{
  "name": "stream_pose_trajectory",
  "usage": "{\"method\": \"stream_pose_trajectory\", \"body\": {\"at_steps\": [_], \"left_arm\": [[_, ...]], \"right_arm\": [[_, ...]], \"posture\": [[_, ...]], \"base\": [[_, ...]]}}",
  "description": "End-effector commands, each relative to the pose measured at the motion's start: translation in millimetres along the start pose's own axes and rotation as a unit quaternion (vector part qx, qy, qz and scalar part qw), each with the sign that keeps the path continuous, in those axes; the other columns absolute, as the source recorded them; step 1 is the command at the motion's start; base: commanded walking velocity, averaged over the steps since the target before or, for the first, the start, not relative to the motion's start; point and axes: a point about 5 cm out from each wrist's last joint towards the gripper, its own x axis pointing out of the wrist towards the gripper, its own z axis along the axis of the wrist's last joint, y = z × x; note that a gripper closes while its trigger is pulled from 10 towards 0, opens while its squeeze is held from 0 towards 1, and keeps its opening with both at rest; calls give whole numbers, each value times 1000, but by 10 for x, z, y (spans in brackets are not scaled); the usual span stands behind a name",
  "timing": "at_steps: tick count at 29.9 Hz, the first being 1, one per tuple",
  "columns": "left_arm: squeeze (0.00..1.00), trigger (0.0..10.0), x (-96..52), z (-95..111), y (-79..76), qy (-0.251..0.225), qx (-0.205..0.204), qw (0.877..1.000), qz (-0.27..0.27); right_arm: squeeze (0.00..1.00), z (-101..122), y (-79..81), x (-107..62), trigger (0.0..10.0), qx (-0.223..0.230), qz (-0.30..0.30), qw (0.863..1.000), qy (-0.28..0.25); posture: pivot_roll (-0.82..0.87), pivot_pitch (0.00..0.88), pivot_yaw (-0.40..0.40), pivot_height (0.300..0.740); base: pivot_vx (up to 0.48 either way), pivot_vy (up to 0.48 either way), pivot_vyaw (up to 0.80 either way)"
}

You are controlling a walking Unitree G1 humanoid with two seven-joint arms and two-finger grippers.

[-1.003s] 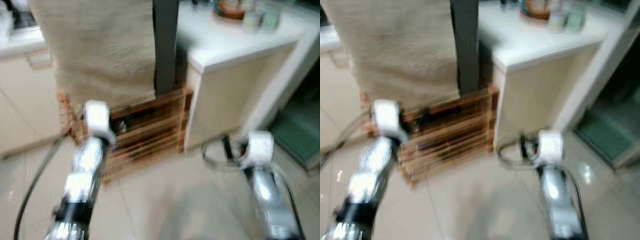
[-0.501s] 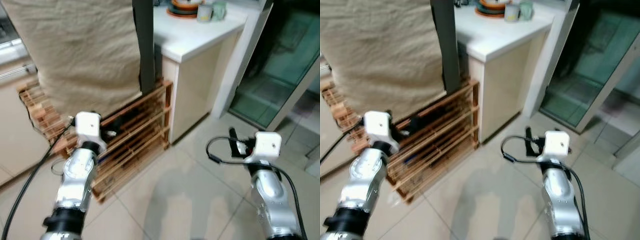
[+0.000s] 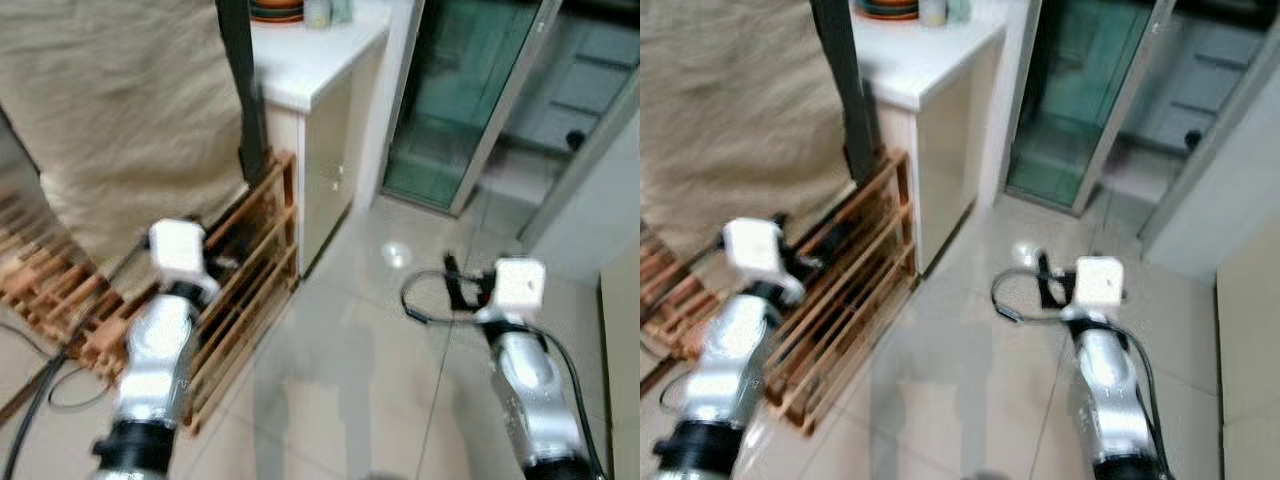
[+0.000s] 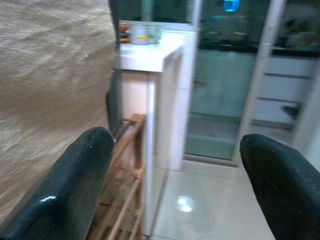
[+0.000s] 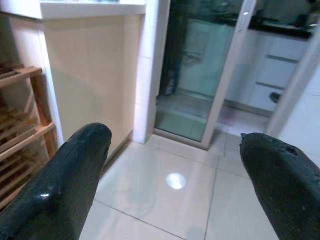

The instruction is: Restocking fridge

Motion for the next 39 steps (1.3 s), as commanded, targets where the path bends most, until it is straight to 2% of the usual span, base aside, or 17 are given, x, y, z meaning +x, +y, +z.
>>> {"method": "stream_pose_trajectory", "body": {"at_steps": [1,3,4,7,13,16,18,22,24,30,34,36,38,39], "left_arm": [[0,10000,-70,3,51,3,6,1000,-5],[0,10000,-139,-29,33,8,22,1000,-21],[0,10000,-199,-50,26,7,51,998,-35],[0,10000,-219,-60,32,7,58,998,-35],[0,10000,-25,81,-42,-3,35,999,-25],[0,10000,2,58,-14,5,43,999,-13],[0,10000,30,49,4,8,34,999,-3],[0,10000,97,85,-19,0,36,999,2],[0,10000,199,202,-64,-19,17,1000,11],[0,10000,259,365,-108,-45,5,999,20],[0,10000,398,421,-165,-44,30,998,32],[0,10000,501,443,-116,-35,30,997,57],[0,10000,497,440,-82,-31,27,997,62],[0,10000,414,401,-62,-32,34,998,50]], "right_arm": [[0,29,41,35,10000,-1,9,1000,-9],[0,25,43,41,10000,-1,13,1000,-8],[0,24,53,49,10000,-2,18,1000,-7],[0,22,57,57,10000,-3,20,1000,-7],[0,4,143,97,10000,-1,39,999,-4],[0,2,156,106,10000,0,40,999,-4],[0,5,165,111,10000,1,41,999,-5],[0,11,185,115,10000,2,44,999,-7],[0,74,221,123,10000,-1,52,998,-21],[0,203,276,128,10000,-5,60,997,-46],[0,218,289,137,10000,-1,59,997,-48],[0,225,299,132,10000,0,59,997,-48],[0,238,299,111,10000,2,59,997,-50],[0,282,288,63,10000,0,56,996,-62]], "posture": [[-135,0,-8,740],[-134,0,-11,740],[-132,0,-13,740],[-124,0,-19,740],[-113,0,-26,740],[-115,0,-24,740],[-115,0,-24,740],[-120,0,-23,740],[-131,0,-19,740],[-150,0,-11,740],[-150,0,-12,740],[-165,0,-1,740],[-172,0,4,740],[-173,0,8,740]], "base": [[0,442,-756],[0,431,0],[0,431,0],[0,439,0],[-58,0,0],[-411,0,0],[-401,0,0],[0,0,0],[0,0,0],[0,0,0],[0,0,0],[0,0,0],[0,0,0],[0,0,0]]}}
